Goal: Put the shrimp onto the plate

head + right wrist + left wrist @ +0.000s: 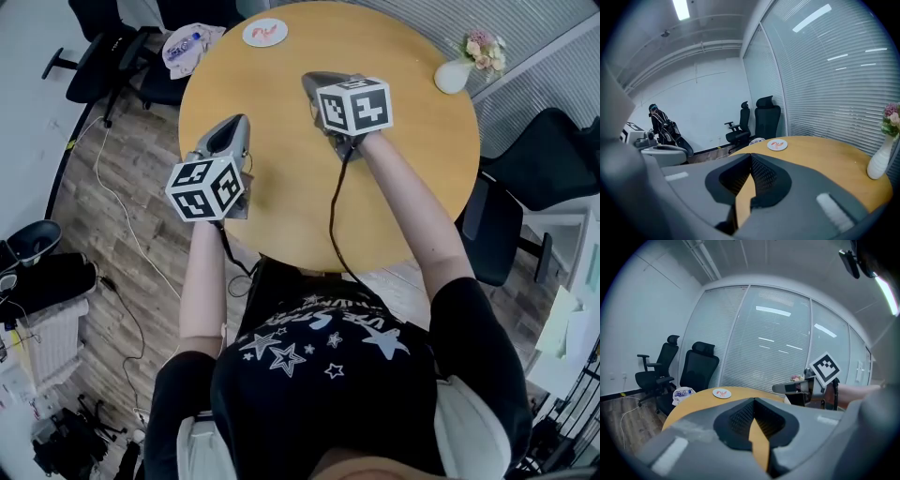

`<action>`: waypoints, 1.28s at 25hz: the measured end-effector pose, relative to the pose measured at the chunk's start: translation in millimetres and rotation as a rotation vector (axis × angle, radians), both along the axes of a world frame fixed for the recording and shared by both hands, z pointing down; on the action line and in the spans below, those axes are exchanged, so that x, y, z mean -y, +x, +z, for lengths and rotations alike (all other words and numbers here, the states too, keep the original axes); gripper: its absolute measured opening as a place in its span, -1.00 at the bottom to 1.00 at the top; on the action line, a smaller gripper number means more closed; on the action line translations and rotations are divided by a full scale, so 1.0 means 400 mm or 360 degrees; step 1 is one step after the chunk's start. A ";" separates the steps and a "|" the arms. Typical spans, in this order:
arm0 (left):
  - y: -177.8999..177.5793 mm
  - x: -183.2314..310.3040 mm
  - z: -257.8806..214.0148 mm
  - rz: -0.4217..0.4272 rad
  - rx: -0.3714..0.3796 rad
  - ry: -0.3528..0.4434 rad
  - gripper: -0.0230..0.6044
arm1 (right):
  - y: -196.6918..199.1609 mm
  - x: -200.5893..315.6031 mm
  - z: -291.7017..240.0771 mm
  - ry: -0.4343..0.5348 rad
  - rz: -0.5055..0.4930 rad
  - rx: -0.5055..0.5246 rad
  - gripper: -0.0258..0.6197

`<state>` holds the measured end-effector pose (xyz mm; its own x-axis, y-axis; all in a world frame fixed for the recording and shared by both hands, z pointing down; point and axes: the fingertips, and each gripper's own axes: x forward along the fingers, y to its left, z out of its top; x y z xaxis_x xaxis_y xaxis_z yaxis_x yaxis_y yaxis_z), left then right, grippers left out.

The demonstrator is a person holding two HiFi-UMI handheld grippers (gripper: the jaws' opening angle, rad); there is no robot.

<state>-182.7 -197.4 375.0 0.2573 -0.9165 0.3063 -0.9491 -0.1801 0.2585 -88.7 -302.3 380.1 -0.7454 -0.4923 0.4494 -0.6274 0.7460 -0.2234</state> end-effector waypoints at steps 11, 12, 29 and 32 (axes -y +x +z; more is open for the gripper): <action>0.131 -0.153 -0.043 -0.0086 0.0001 0.0050 -0.92 | 0.128 -0.198 -0.032 0.0026 -0.0115 0.0015 -0.92; 0.145 -0.164 -0.043 -0.0090 0.0003 0.0050 -0.92 | 0.143 -0.214 -0.031 0.0026 -0.0118 0.0012 -0.92; 0.261 -0.347 -0.016 -0.0160 0.0042 -0.0012 -0.92 | 0.280 -0.407 -0.025 0.0131 -0.0160 0.0031 -0.92; 0.262 -0.367 -0.009 -0.0155 0.0023 -0.0013 -0.92 | 0.281 -0.433 -0.019 0.0118 -0.0155 0.0031 -0.92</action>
